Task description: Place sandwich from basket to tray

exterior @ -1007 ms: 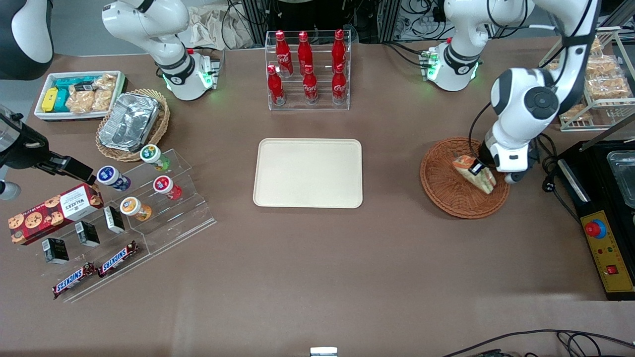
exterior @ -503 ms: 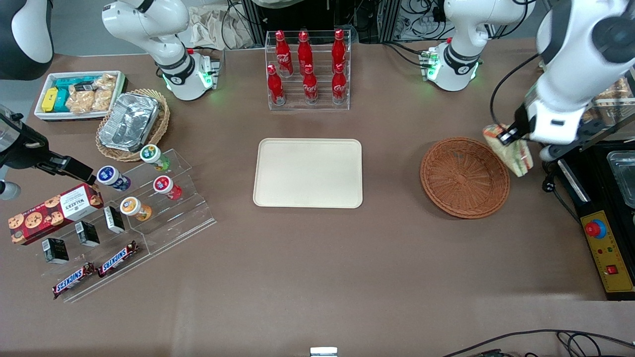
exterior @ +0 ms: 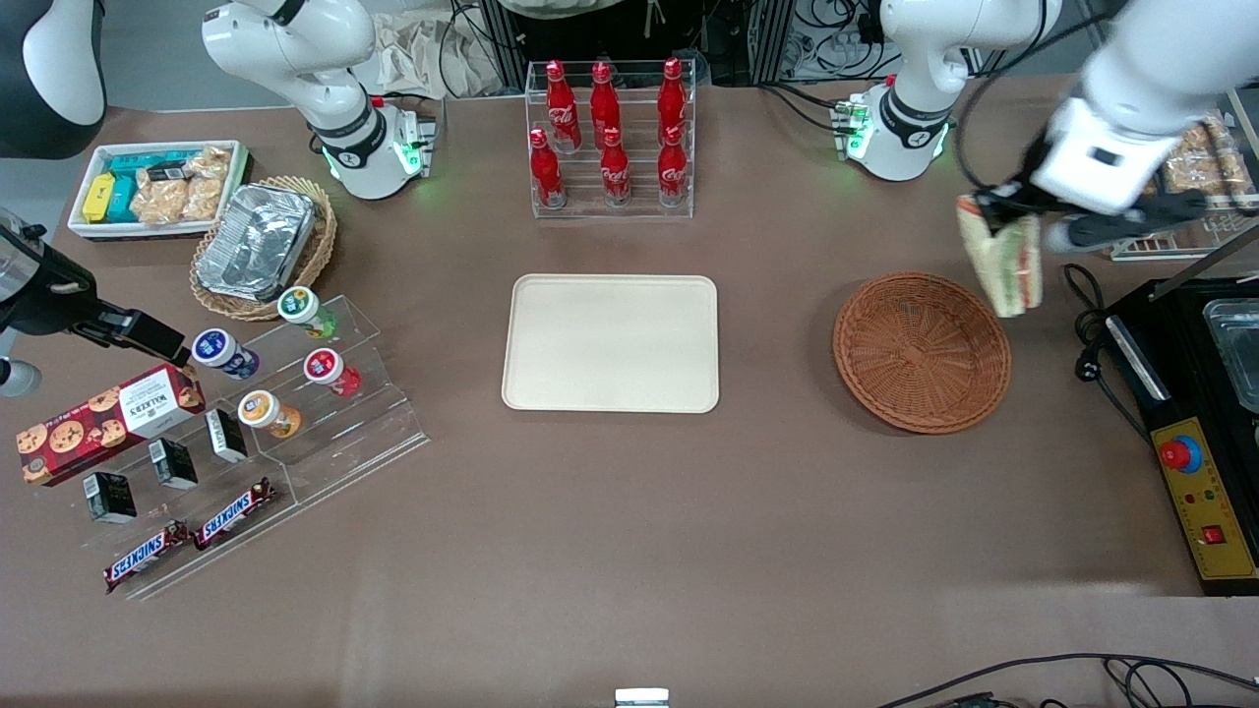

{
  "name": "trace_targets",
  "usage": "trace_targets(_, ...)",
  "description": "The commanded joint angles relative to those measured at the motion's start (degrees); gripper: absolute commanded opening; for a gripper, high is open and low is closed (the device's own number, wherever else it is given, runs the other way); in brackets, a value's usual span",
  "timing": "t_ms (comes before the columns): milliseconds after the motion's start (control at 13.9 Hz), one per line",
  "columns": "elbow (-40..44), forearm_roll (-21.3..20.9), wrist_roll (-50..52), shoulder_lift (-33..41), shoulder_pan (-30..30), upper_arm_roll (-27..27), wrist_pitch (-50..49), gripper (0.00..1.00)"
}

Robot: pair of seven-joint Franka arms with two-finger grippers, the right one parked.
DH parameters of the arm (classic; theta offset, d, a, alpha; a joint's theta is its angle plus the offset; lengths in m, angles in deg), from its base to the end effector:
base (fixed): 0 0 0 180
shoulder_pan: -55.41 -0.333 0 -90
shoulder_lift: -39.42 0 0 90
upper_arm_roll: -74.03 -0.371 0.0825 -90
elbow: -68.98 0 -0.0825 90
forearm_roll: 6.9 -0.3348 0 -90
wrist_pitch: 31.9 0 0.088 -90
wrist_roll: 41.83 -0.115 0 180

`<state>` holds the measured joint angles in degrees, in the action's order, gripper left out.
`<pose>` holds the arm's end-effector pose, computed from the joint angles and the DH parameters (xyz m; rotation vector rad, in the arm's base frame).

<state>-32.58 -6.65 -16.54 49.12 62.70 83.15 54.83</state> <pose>0.4142 -0.1306 0.6607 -3.0762 -0.2441 0.1200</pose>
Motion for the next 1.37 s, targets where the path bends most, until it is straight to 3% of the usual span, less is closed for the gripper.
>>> trace_targets(0,1.7,1.3,0.8,-1.7,-0.1,6.7,-1.1,0.00)
trace_targets(359,0.1,0.6,16.1,-8.9,0.3,19.1,10.8,0.00)
trace_targets(647,-7.9,-8.6,29.3,-14.8,0.4,27.2,27.7,0.00)
trace_targets(1007,-22.1,-10.1,31.5,-16.4,1.6,27.8,47.2,0.00)
trace_targets(1150,-22.4,-10.2,32.4,-18.9,4.7,26.3,49.8,0.00)
trace_targets(1294,-22.3,-13.9,36.0,-22.3,7.3,26.1,54.1,0.00)
